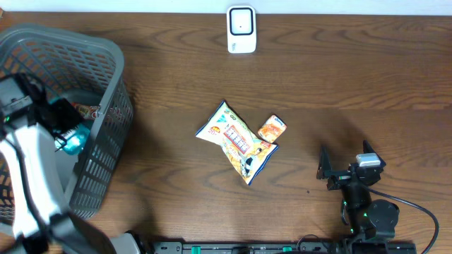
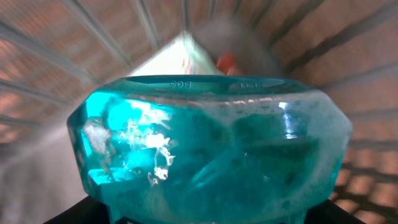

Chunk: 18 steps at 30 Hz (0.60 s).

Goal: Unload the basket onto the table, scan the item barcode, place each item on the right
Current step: 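Reach into the basket and grasp the blue Listerine bottle cap, then lift the Listerine bottle and hold it toward the scanner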

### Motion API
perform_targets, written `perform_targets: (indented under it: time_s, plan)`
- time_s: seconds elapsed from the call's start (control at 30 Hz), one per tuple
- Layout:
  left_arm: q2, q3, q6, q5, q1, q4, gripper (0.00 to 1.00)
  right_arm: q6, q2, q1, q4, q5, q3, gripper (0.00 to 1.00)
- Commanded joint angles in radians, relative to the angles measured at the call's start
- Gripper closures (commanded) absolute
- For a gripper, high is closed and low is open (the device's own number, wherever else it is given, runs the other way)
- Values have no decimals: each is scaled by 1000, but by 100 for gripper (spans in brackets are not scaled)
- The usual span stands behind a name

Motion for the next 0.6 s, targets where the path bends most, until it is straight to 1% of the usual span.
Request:
perform_targets:
  time_s: [0.0, 0.13, 0.17, 0.27, 0.4, 0.5, 0.57]
  plan:
    - [-193, 21, -74, -1, 3, 34, 44, 10, -6, 16, -2, 5, -3, 1]
    - [-317, 21, -94, -2, 3, 76, 44, 10, -6, 16, -2, 5, -3, 1]
    - [-399, 21, -113, -2, 3, 116, 44, 10, -6, 16, -2, 5, -3, 1]
    - [-508, 21, -169, -1, 3, 175, 44, 10, -6, 16, -2, 5, -3, 1]
    - [-606, 21, -244, 4, 3, 229, 44, 10, -6, 16, -2, 5, -3, 1]
    - [-672, 21, -322, 84, 3, 253, 44, 10, -6, 16, -2, 5, -3, 1]
    - [-703, 21, -402, 195, 3, 267, 44, 10, -6, 16, -2, 5, -3, 1]
